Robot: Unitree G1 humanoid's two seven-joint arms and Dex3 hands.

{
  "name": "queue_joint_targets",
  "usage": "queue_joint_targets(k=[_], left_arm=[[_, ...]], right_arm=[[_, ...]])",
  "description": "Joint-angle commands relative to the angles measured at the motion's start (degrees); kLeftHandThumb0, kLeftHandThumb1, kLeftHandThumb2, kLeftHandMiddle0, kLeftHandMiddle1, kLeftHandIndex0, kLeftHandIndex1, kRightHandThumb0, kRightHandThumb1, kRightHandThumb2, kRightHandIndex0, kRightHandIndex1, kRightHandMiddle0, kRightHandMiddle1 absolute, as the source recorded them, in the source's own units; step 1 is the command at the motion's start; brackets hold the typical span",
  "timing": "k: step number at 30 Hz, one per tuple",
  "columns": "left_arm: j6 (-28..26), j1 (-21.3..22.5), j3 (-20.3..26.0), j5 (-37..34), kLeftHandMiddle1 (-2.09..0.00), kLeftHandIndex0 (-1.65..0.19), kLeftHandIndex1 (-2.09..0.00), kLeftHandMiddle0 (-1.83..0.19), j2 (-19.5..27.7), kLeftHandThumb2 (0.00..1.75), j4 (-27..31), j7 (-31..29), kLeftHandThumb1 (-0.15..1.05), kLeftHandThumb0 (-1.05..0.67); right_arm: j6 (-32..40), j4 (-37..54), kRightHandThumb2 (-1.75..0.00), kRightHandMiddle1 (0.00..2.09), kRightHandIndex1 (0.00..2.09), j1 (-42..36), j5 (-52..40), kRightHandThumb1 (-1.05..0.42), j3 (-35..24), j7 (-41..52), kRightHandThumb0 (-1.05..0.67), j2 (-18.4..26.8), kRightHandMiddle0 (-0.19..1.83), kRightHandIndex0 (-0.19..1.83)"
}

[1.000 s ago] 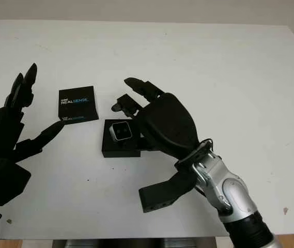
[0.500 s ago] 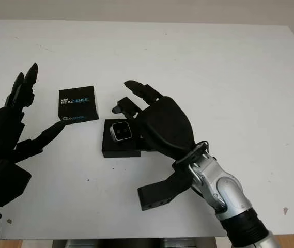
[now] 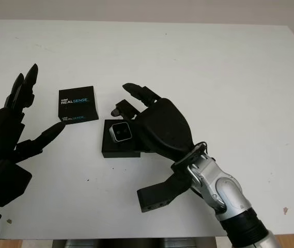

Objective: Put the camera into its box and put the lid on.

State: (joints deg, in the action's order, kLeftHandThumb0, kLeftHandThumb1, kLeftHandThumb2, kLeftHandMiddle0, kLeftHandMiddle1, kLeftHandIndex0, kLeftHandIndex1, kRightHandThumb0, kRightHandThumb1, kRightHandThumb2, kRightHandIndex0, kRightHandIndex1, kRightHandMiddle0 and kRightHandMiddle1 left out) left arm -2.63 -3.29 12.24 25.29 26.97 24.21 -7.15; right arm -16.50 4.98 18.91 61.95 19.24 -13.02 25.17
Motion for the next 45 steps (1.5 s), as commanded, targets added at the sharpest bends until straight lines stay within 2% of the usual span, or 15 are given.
queue_joint_targets(k=[1,5,7,9,11,14,20,30,32,37,45], left_arm=[[0.0,-0.4,0.3,0.1,0.0,0.13,-0.06,0.19,0.0,0.45,1.2,0.1,1.05,-0.83],[-0.3,-0.5,0.3,-0.2,0.0,0.14,-0.05,0.19,-0.1,0.45,1.5,-0.1,1.05,-0.84],[-0.5,-0.5,0.3,-0.3,0.0,0.14,-0.05,0.19,-0.2,0.44,1.6,-0.2,1.05,-0.84],[-0.3,-0.6,0.3,-0.6,0.0,0.14,-0.05,0.19,-0.1,0.44,1.5,-0.2,1.05,-0.85],[-0.2,-0.6,0.3,-0.7,0.0,0.14,-0.05,0.19,0.0,0.44,1.6,-0.2,1.05,-0.84],[-0.7,-0.7,0.2,-0.3,0.0,0.14,-0.05,0.19,0.1,0.43,2.2,-0.3,1.05,-0.83],[-0.7,-1.0,0.1,0.9,0.0,0.13,-0.06,0.19,0.4,0.45,2.8,-0.6,1.05,-0.85],[0.2,-1.2,0.1,1.0,0.0,0.11,-0.06,0.19,0.2,0.44,2.4,-0.6,1.05,-0.85],[0.1,-1.2,0.1,1.1,0.0,0.11,-0.06,0.19,0.1,0.44,2.5,-0.7,1.05,-0.86],[-0.1,-0.9,-0.2,1.2,0.0,0.1,-0.06,0.19,0.1,0.44,2.4,-0.8,1.05,-0.86],[-0.3,-0.3,-1.2,1.9,0.0,0.1,-0.05,0.19,-0.6,0.45,2.1,-0.2,1.05,-0.85]], right_arm=[[-0.3,1.0,-0.05,0.98,0.29,-0.2,0.2,-0.89,0.4,0.8,-0.72,1.2,0.37,0.31],[-1.5,0.8,-0.05,0.99,0.31,-0.3,1.9,-0.89,0.8,-1.3,-0.7,2.5,0.42,0.36],[-2.7,-1.3,-0.06,1.11,0.36,0.2,3.5,-0.9,1.4,-6.0,-0.58,2.9,0.51,0.43],[-3.5,-4.1,-0.05,1.3,0.59,1.7,6.5,-0.91,2.4,-11.3,-0.46,3.7,0.57,0.45],[-3.5,-6.6,-0.05,1.37,0.96,3.0,8.7,-0.9,3.4,-15.1,-0.44,4.2,0.56,0.35],[-3.4,-9.4,-0.05,1.39,1.17,4.4,9.6,-0.9,4.4,-17.6,-0.46,4.7,0.56,0.28],[-3.0,-12.5,-0.06,1.37,1.31,6.1,9.5,-0.92,5.5,-19.9,-0.48,5.4,0.55,0.24],[-2.0,-16.8,-0.06,1.3,1.36,8.9,9.1,-0.93,6.2,-23.2,-0.49,5.4,0.53,0.25],[-3.3,-16.7,-0.05,1.29,1.35,8.7,4.4,-0.92,5.1,-20.9,-0.49,4.5,0.54,0.26],[-5.9,-14.3,-0.06,1.41,1.29,7.3,-11.4,-0.97,2.1,-10.0,-0.47,2.7,0.48,0.16],[1.0,1.9,-0.05,1.53,1.15,3.4,-30.1,-0.99,-5.0,14.8,-0.46,3.1,0.47,0.17]])
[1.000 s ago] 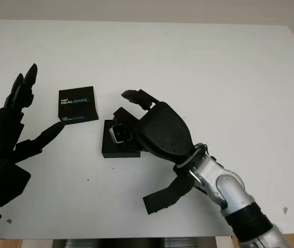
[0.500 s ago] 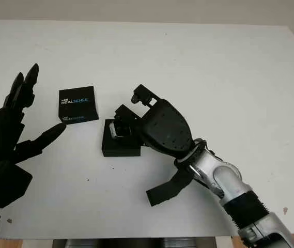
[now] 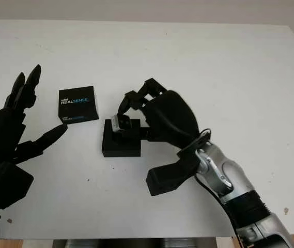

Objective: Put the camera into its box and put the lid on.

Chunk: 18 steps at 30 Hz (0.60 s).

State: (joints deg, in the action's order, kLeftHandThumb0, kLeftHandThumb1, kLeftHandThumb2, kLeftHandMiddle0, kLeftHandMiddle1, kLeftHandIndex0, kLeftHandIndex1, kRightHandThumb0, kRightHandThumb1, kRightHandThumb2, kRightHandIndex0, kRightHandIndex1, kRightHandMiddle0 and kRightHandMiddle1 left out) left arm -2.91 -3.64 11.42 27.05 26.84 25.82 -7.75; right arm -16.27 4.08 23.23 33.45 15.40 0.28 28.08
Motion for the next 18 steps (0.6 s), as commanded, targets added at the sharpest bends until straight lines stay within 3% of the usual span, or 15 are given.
queue_joint_targets(k=[1,10,18], left_arm=[[-0.1,0.1,-0.5,0.3,0.0,0.1,-0.05,0.19,-0.6,0.45,0.5,0.4,1.05,-0.85],[-0.3,0.1,-1.0,0.4,0.0,0.1,-0.05,0.19,-1.1,0.46,0.5,1.0,1.05,-0.84],[0.0,-0.5,-1.5,-0.5,0.0,0.11,-0.05,0.19,-2.5,0.44,0.6,1.3,1.05,-0.83]], right_arm=[[1.4,4.1,-0.06,1.53,1.12,-1.3,-2.4,-1.0,-1.8,3.2,-0.45,0.2,0.45,0.18],[3.1,8.4,-0.05,1.57,1.1,-2.6,-3.8,-1.0,-4.8,9.6,-0.46,0.3,0.46,0.2],[2.0,6.9,-0.05,1.56,1.11,-3.3,-2.4,-1.0,-4.7,10.4,-0.44,-0.4,0.44,0.18]])
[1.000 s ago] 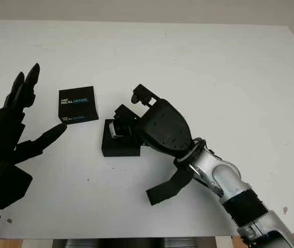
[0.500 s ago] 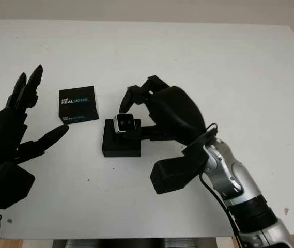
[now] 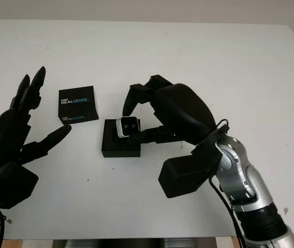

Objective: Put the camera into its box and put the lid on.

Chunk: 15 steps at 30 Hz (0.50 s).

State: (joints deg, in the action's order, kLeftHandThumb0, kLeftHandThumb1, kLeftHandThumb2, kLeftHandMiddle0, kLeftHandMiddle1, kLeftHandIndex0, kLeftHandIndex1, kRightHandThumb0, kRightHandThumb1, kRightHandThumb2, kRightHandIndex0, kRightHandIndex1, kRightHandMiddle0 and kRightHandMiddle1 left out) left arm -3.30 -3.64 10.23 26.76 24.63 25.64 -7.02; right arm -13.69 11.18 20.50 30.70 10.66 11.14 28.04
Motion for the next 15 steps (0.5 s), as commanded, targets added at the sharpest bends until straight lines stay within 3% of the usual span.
queue_joint_targets(k=[1,7,15], left_arm=[[0.2,-0.5,-0.3,-0.7,0.0,0.12,-0.05,0.19,-0.7,0.44,0.9,0.4,1.05,-0.82],[-0.7,-0.7,-0.4,-0.8,0.0,0.12,-0.05,0.19,-1.2,0.42,1.5,0.0,1.05,-0.82],[-0.4,-1.1,-0.4,-0.3,0.0,0.12,-0.06,0.19,-1.3,0.41,1.4,0.6,1.05,-0.81]], right_arm=[[-0.2,-0.8,-0.05,1.59,1.13,-0.6,0.9,-1.01,0.5,-0.7,-0.45,-0.8,0.43,0.16],[6.2,-1.5,-0.06,1.69,1.11,-1.0,2.8,-1.01,1.9,0.4,-0.44,-4.4,0.37,0.11],[14.5,-1.3,-0.05,1.69,0.68,0.0,4.3,-1.02,3.5,1.9,-0.44,-8.4,0.35,0.2]])
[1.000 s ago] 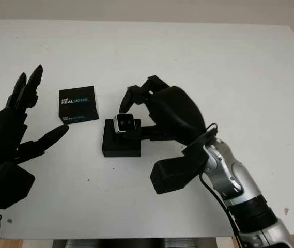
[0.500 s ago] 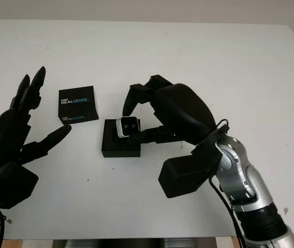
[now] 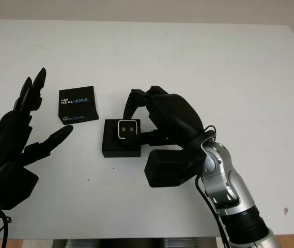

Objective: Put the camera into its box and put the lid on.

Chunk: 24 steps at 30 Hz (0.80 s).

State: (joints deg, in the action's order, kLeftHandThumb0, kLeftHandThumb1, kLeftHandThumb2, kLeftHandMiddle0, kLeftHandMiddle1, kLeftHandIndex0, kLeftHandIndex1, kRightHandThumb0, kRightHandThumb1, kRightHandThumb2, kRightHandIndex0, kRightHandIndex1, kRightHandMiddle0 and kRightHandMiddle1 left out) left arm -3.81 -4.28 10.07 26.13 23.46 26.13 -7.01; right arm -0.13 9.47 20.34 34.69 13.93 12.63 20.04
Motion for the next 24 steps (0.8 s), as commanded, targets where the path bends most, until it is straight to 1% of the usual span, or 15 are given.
queue_joint_targets(k=[1,5,9,12,19,24], left_arm=[[0.0,-0.4,-0.3,0.7,0.0,0.12,-0.05,0.19,-0.2,0.42,1.0,0.6,1.05,-0.82],[0.1,-0.3,-0.5,1.2,0.0,0.12,-0.05,0.19,-0.4,0.43,0.8,0.8,1.05,-0.83],[0.3,0.0,-0.7,1.2,0.0,0.11,-0.06,0.19,-0.7,0.43,0.4,1.0,1.05,-0.82],[-0.5,0.1,-1.0,1.8,0.0,0.11,-0.06,0.19,-0.9,0.42,0.8,1.0,1.05,-0.83],[0.6,-0.7,-1.0,2.5,0.0,0.13,-0.05,0.19,-0.9,0.44,0.5,1.6,1.05,-0.83],[1.1,-1.2,-0.6,2.8,0.0,0.13,-0.05,0.19,-0.7,0.45,0.5,1.8,1.05,-0.83]], right_arm=[[2.2,0.7,-0.05,1.69,0.64,0.3,0.3,-1.03,0.4,0.9,-0.44,-0.9,0.35,0.2],[5.8,1.8,-0.05,1.7,0.54,0.9,0.6,-1.02,1.0,2.4,-0.44,-2.0,0.35,0.24],[7.3,3.1,-0.05,1.68,0.48,1.3,0.6,-1.01,1.5,3.7,-0.42,-2.1,0.37,0.3],[7.9,4.1,-0.05,1.68,0.46,1.3,0.2,-1.01,1.4,4.9,-0.42,-2.1,0.36,0.3],[9.5,4.9,-0.05,1.65,0.42,0.6,-1.4,-1.01,0.8,6.4,-0.42,-2.2,0.35,0.3],[11.0,3.1,-0.05,1.67,0.35,0.5,-5.1,-1.01,-1.2,6.1,-0.44,-2.6,0.34,0.32]])
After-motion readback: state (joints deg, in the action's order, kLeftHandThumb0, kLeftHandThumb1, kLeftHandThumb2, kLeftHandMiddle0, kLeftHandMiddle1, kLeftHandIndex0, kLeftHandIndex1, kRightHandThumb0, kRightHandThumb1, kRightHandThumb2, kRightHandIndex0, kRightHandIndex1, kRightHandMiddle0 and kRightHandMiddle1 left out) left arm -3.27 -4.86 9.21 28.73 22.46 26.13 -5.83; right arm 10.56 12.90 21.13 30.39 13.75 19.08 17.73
